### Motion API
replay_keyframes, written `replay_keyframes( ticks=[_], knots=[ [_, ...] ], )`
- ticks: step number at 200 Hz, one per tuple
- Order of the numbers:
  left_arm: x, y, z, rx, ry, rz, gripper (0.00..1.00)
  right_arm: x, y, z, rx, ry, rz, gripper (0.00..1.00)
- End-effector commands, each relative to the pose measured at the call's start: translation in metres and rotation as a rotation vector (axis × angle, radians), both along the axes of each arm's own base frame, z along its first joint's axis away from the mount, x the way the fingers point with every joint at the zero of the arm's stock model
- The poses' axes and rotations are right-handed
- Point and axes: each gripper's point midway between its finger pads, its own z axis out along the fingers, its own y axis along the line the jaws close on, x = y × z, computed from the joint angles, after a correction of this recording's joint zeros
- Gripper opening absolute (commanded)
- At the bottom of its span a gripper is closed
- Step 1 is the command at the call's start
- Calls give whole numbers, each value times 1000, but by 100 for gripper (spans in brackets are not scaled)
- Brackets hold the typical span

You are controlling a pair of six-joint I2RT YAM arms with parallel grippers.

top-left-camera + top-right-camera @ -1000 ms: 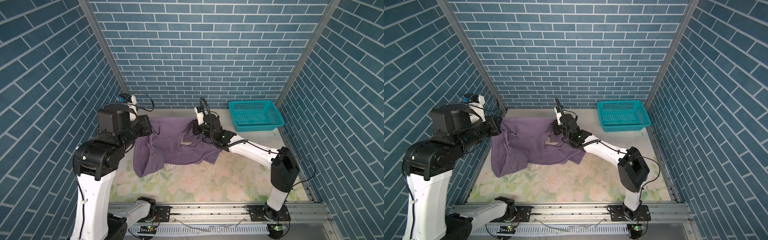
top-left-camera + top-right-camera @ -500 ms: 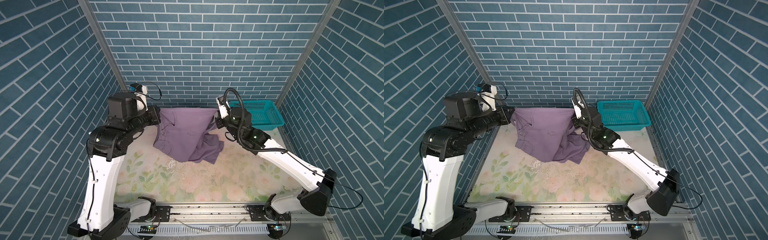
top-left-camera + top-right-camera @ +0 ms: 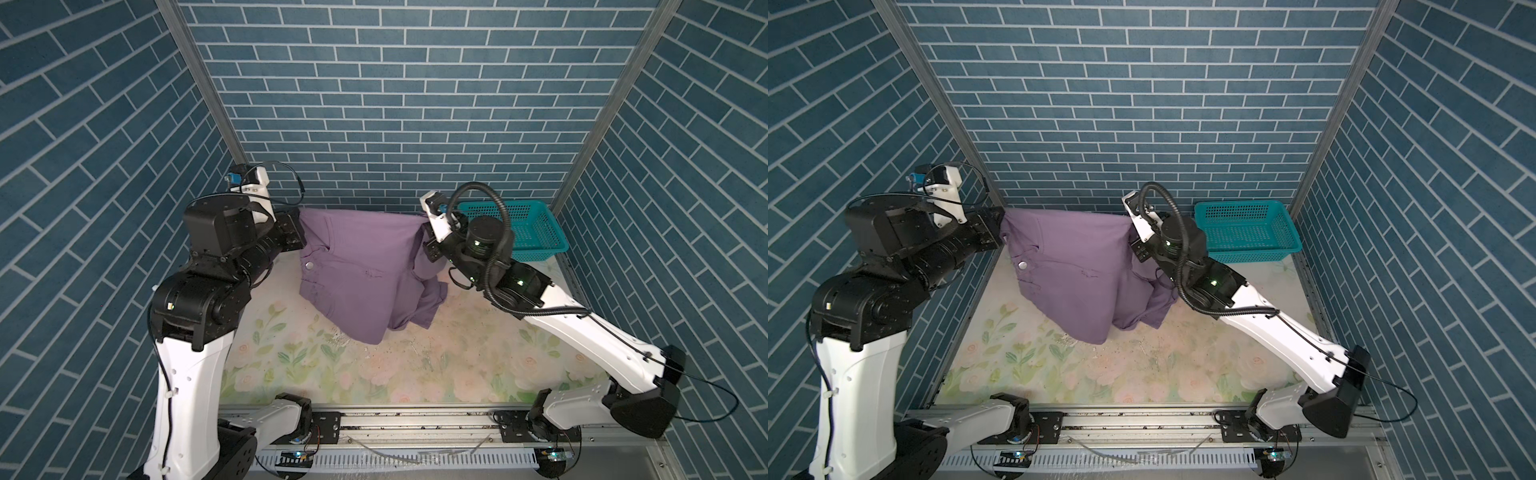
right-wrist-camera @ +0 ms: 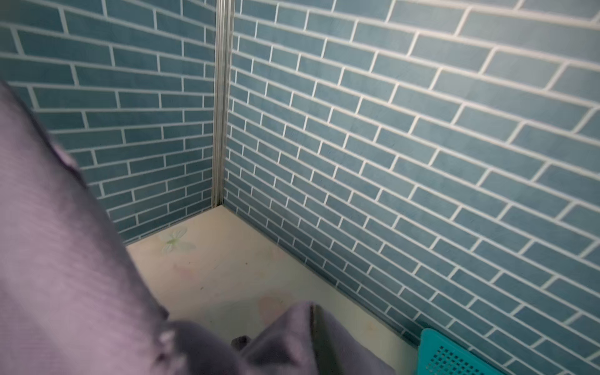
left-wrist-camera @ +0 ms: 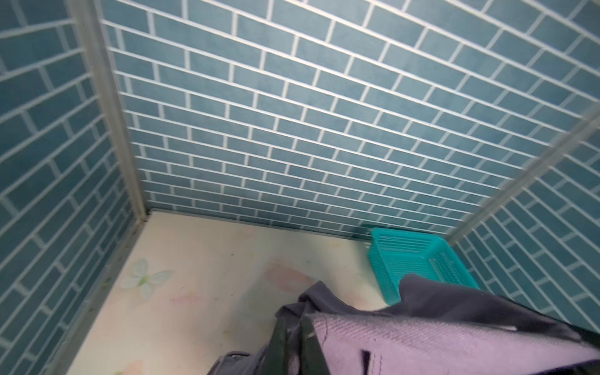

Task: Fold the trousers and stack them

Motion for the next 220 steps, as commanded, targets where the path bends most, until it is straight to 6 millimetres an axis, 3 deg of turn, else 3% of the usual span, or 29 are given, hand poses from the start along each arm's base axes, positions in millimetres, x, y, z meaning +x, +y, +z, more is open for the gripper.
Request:
replay_keyframes(
  ticks=[1,25,33,43,53,70,99,136,149,162,173,197,220],
  knots=[
    [-10,52,-6,113,10,264,0,14,32,-50,-43,146,38,0],
    [-19,59,-1,131,-12,292,0,19,60,-111,-132,292,98,3],
    [-22,62,2,135,-20,301,0,17,69,-132,-169,351,136,22],
    [-24,64,4,142,-25,311,0,15,78,-157,-199,436,166,55],
    [-27,66,4,147,-28,318,0,12,84,-174,-214,509,191,69],
    [-28,67,4,153,-27,322,0,7,89,-199,-205,609,206,70],
    [-26,66,-2,155,-16,319,0,-12,95,-237,-147,780,265,56],
    [-23,67,-7,166,1,323,0,-38,91,-269,-135,883,297,55],
    [-22,67,-8,171,3,323,0,-46,85,-277,-153,896,299,60],
    [-21,66,-8,171,1,324,0,-52,79,-283,-169,908,305,73],
    [-21,66,-8,172,-2,324,0,-57,74,-289,-189,907,303,77],
    [-18,66,-10,176,4,321,0,-61,67,-305,-209,910,299,81],
    [-16,64,-14,172,9,313,0,-53,71,-320,-225,901,276,81]
  ],
)
